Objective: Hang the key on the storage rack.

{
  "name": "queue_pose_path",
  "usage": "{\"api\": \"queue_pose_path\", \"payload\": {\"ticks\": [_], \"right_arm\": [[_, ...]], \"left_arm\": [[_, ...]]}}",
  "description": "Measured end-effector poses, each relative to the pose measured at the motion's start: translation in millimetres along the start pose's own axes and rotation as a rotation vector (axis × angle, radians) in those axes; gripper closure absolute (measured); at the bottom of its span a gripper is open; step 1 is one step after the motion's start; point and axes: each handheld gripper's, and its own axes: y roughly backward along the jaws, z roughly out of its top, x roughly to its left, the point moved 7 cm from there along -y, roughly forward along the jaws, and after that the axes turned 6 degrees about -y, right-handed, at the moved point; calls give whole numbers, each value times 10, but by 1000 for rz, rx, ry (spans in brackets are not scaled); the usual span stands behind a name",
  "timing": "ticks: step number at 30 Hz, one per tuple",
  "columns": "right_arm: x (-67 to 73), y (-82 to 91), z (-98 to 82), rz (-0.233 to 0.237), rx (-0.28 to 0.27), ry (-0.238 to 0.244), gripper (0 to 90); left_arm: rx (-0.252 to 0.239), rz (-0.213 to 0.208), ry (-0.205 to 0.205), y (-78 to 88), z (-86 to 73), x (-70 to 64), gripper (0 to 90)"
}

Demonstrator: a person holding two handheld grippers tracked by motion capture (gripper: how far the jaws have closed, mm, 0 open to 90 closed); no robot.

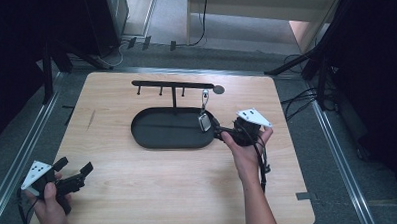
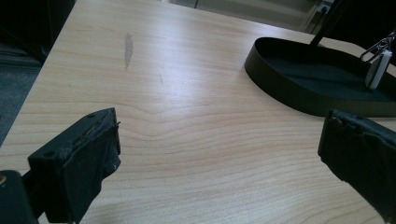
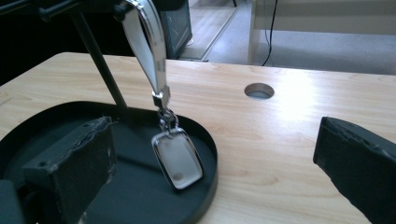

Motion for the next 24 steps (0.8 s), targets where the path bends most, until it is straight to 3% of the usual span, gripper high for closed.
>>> {"api": "queue_pose_path", "payload": {"ticks": [10, 24], "right_arm": [[-327, 291, -148, -32, -13, -17, 0], [-672, 614, -343, -69, -12, -19, 0]], "left_arm": [[2, -1, 0, 1, -2, -5, 0], [2, -1, 0, 2, -2, -5, 0]]}}
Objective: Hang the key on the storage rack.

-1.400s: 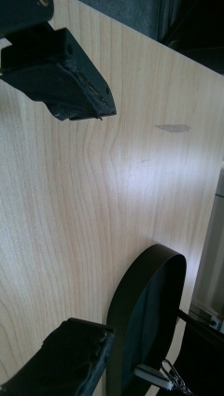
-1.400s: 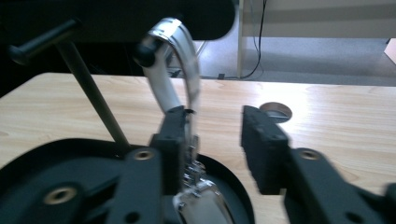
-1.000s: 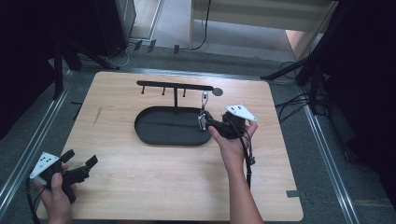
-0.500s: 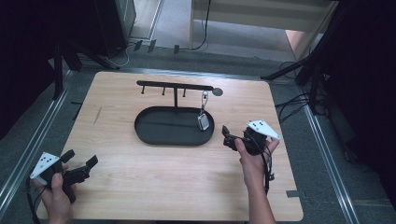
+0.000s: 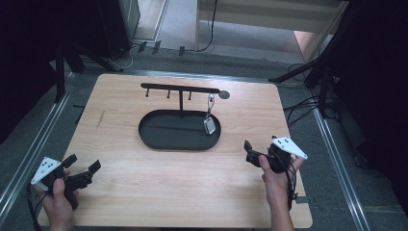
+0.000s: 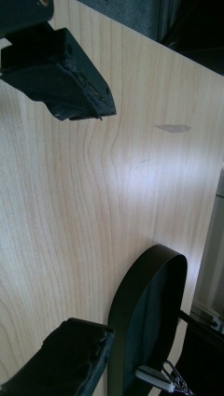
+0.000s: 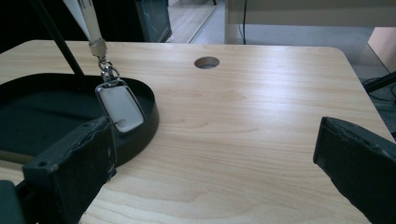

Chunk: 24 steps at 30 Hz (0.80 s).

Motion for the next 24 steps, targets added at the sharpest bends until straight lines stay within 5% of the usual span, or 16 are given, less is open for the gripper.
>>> {"api": "queue_pose_path", "payload": {"ticks": [24], "right_arm": [[-692, 402, -381, -110, 14, -59, 0]], "left_arm": [[3, 2, -3, 2, -2, -3, 0]]}}
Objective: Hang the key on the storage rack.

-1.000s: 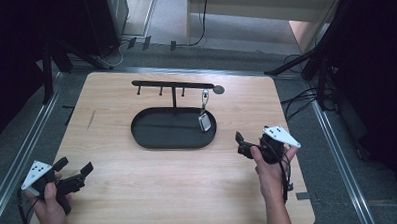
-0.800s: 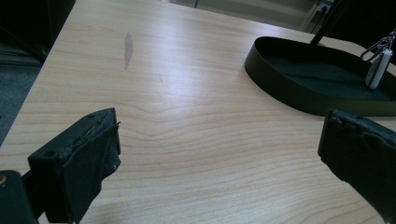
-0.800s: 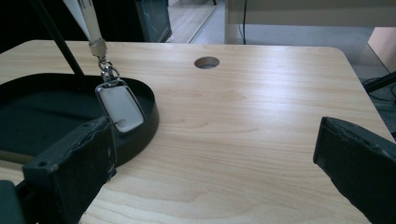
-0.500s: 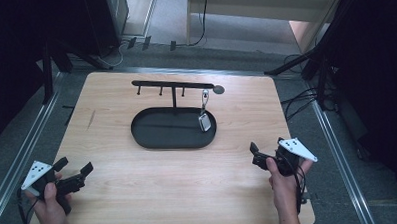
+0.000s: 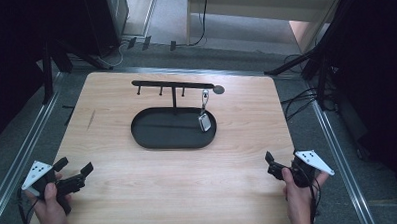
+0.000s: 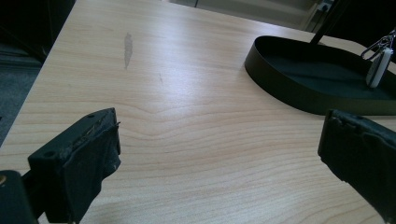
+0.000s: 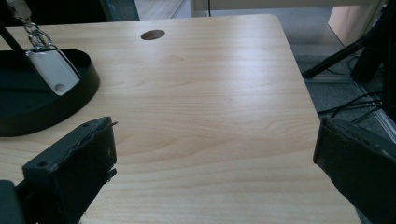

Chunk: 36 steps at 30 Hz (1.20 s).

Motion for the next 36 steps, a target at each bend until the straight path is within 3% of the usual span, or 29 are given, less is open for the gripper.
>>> {"api": "queue_pose_path", "payload": {"ticks": [15, 36], "right_arm": [[-389, 177, -240, -67, 21, -47, 0], [-741, 408, -425, -118, 17, -109, 0]], "left_arm": [[-1, 3, -3, 1, 0, 0, 0], [1, 3, -4, 4, -2, -3, 0]]}}
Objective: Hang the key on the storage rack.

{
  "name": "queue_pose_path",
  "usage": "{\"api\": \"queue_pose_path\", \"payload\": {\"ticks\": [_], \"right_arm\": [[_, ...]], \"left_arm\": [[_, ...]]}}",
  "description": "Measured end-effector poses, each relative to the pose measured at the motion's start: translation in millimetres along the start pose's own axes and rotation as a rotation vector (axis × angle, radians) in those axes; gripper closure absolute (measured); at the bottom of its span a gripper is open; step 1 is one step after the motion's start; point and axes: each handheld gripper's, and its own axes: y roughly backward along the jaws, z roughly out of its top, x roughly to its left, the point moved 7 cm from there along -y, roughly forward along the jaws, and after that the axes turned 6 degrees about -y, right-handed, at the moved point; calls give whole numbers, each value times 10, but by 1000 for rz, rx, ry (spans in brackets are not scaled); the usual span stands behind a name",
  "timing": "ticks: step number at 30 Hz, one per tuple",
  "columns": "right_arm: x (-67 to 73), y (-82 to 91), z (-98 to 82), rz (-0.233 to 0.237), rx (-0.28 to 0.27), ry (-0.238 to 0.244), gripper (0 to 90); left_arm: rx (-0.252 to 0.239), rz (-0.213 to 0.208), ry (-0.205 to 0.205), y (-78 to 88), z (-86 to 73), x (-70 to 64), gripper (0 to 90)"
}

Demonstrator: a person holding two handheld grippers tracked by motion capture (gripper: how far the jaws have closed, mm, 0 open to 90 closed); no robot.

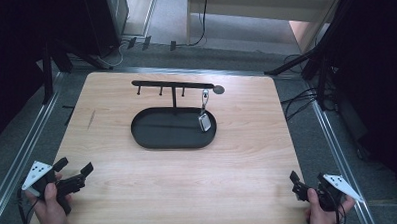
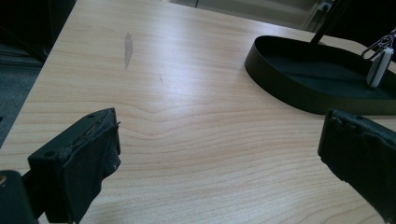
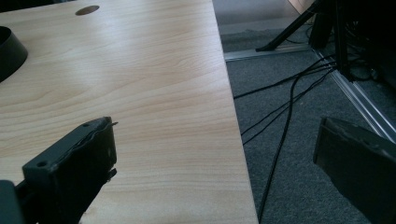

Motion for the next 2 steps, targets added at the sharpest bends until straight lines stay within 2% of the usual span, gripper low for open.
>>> {"api": "queue_pose_path", "payload": {"ticks": [2], "right_arm": [[-4, 4, 5, -1, -4, -2, 0]], "left_arm": [[1, -1, 1, 1, -2, -2, 0]]}}
